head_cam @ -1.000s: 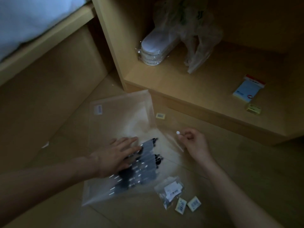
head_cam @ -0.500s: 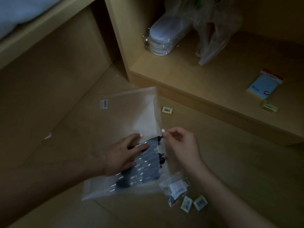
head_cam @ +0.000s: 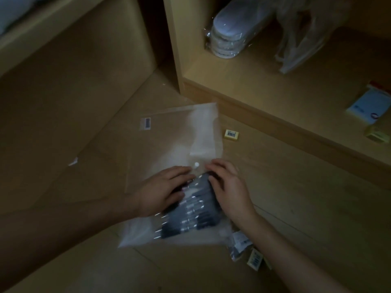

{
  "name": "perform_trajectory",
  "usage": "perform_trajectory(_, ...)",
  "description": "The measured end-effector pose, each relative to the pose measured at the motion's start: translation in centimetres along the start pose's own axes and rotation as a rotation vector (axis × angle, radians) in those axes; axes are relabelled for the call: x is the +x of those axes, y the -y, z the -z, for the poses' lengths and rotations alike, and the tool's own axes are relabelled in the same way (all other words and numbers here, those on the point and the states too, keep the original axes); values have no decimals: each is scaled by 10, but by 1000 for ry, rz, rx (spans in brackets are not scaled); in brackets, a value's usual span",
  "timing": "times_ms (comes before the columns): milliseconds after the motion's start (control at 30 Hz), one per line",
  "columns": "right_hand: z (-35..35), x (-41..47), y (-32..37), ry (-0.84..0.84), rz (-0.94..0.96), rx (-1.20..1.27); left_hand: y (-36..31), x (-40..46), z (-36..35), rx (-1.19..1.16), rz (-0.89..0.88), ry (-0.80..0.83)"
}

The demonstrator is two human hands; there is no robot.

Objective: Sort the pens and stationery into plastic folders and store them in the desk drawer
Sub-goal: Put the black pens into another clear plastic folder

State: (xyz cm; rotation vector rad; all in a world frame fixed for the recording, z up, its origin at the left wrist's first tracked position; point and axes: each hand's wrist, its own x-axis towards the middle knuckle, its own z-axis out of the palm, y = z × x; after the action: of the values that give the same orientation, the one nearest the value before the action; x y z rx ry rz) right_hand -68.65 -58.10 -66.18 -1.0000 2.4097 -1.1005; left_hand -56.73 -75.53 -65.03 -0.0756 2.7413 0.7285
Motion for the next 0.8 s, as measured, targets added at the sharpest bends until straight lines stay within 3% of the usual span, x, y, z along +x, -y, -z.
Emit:
perform_trajectory(267, -14, -2, -12, 69, 170, -367, 1, 5, 5, -34, 84, -108)
perform_trajectory(533, -14, 4, -13, 86, 237, -540, 8, 3, -1, 3, 140, -33)
perform_trajectory(800, -12, 7, -9, 102, 331, -736, 16, 6, 0, 182, 53, 26)
